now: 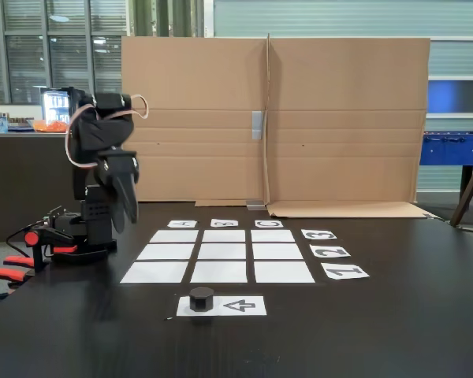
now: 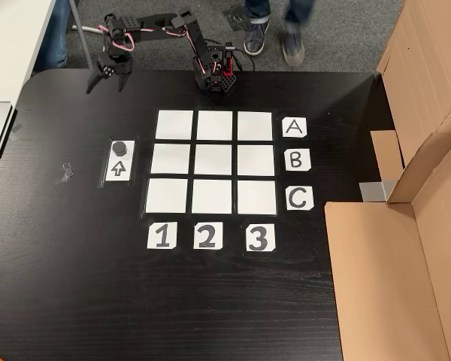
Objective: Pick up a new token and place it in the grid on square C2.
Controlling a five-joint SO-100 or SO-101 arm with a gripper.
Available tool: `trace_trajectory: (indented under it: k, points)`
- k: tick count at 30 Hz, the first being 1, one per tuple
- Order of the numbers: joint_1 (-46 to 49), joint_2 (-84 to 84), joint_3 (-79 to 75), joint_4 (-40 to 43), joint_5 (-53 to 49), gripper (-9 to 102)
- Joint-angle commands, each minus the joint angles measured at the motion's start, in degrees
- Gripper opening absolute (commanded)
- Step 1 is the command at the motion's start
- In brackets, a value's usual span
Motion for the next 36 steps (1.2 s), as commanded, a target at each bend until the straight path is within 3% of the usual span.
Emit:
trace_trajectory:
  k: [1,14,36]
  points:
    - [-1.9,-2.5,-5.8,1.3,0.4,43]
    - [-10.0,-14.0,-15.4,3.3,4.0,46]
    - [-14.4,-34.1,-35.3,3.8,8.3,48]
